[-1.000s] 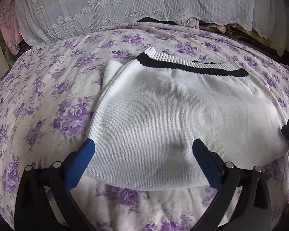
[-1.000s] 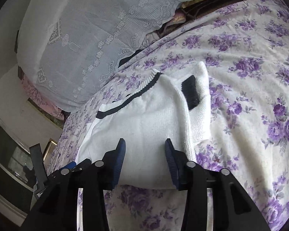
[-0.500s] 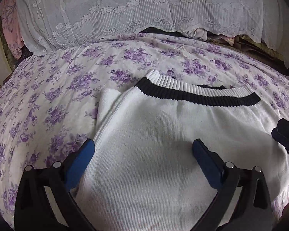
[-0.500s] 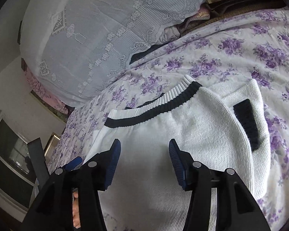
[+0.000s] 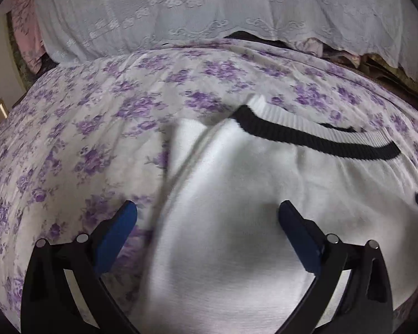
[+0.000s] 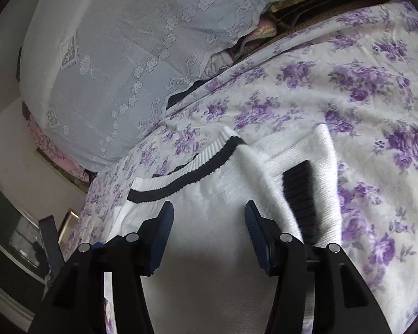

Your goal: Fold small clothes

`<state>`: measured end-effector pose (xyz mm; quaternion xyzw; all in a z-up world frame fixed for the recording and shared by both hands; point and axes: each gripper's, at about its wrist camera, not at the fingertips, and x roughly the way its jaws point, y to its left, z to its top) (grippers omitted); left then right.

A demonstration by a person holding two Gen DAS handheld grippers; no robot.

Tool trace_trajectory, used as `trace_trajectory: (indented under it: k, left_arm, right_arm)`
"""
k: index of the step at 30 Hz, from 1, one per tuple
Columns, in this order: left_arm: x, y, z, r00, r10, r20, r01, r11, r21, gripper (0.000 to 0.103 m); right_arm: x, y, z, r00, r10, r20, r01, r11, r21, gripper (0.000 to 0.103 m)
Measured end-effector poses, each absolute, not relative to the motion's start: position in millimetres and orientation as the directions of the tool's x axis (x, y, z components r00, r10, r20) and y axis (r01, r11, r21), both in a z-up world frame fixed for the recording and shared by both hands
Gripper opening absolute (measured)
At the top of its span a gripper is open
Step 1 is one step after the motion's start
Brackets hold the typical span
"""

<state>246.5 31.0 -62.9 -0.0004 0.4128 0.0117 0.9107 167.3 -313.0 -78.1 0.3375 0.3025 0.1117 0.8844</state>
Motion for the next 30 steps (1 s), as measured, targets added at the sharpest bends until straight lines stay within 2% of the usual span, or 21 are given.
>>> trace_trajectory:
  k: [3,5,8,10,12,16,19,22,24,25,26,27,28,30]
  left_arm:
    - [257.0,72.8,-63.6,0.631,0.047,-0.774,-0.150,0.987,-0.063,0.099]
    - [255.6,93.3,-60.3,0.635,0.050,-0.771,-0.207,0.972,-0.108,0.098]
    - [249.9,102.2,-46.7,0.675,-0.048,-0.737,-0.177,0.958,-0.224,0.098]
    - [252.1,88.5,-35.2,0.699,-0.157,-0.697,-0.076,0.954,-0.290,0.098]
    - [261.0,61.8,-28.3,0.690,-0.223,-0.688,0.024,0.958,-0.287,0.098]
    - [292.2,17.0,-36.5,0.639,-0.270,-0.720,0.125,0.960,-0.249,0.098]
    - [316.8,15.8,-63.9,0.599,-0.175,-0.781,0.055,0.982,-0.178,0.098]
    - [324.1,33.5,-67.6,0.589,-0.247,-0.769,0.037,0.959,-0.279,0.098]
    - [323.3,39.8,-63.2,0.610,-0.231,-0.758,0.027,0.962,-0.271,0.098]
    - [323.6,41.1,-64.7,0.607,-0.234,-0.760,0.029,0.962,-0.273,0.098]
    - [323.2,42.9,-65.4,0.604,-0.242,-0.760,0.028,0.959,-0.283,0.098]
    - [321.9,45.1,-63.6,0.610,-0.248,-0.753,0.027,0.956,-0.293,0.098]
    - [318.9,46.3,-61.0,0.620,-0.239,-0.748,0.019,0.957,-0.290,0.098]
    - [307.5,47.3,-52.6,0.662,-0.125,-0.739,-0.043,0.978,-0.205,0.098]
  right_arm:
    - [167.6,-331.8,-87.0,0.795,0.446,-0.412,0.017,0.662,0.749,0.045]
    - [164.2,-336.2,-85.5,0.807,0.432,-0.402,0.034,0.646,0.763,0.045]
    - [159.4,-335.4,-69.5,0.841,0.426,-0.333,-0.008,0.625,0.781,0.050]
    - [169.4,-327.2,-58.6,0.832,0.463,-0.305,-0.054,0.614,0.787,0.056]
    - [186.7,-314.1,-52.7,0.806,0.504,-0.310,-0.079,0.611,0.788,0.063]
    - [229.7,-290.3,-58.9,0.751,0.554,-0.358,-0.074,0.611,0.788,0.064]
    - [243.6,-294.8,-71.9,0.749,0.552,-0.367,-0.058,0.606,0.793,0.063]
    - [240.7,-311.7,-73.8,0.773,0.534,-0.342,-0.064,0.602,0.796,0.061]
    - [238.2,-323.4,-73.6,0.797,0.507,-0.327,-0.057,0.603,0.795,0.055]
    - [236.5,-328.0,-74.1,0.808,0.487,-0.332,-0.043,0.610,0.791,0.055]
    - [232.2,-333.3,-73.6,0.829,0.415,-0.376,0.017,0.653,0.757,0.065]
    - [226.8,-340.0,-73.3,0.846,0.319,-0.428,0.101,0.691,0.716,0.078]
    - [222.2,-349.5,-76.0,0.858,0.275,-0.434,0.146,0.679,0.719,0.079]
    - [212.2,-367.8,-85.1,0.870,0.346,-0.350,0.112,0.553,0.826,0.079]
